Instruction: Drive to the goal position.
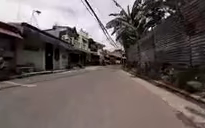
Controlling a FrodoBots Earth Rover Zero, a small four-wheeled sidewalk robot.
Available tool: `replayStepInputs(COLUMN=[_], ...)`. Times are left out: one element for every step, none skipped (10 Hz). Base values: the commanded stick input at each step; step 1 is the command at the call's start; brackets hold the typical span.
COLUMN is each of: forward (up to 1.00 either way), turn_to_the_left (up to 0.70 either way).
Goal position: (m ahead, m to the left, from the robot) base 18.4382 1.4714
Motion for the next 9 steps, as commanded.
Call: replayStepInputs(forward=[1.0, 1.0, 1.0, 1.0, 1.0, 1.0, 1.0, 1.0, 1.0], turn_to_the_left=[0.0, 0.0, 0.0, 0.0, 0.0, 0.0, 0.0, 0.0, 0.0])
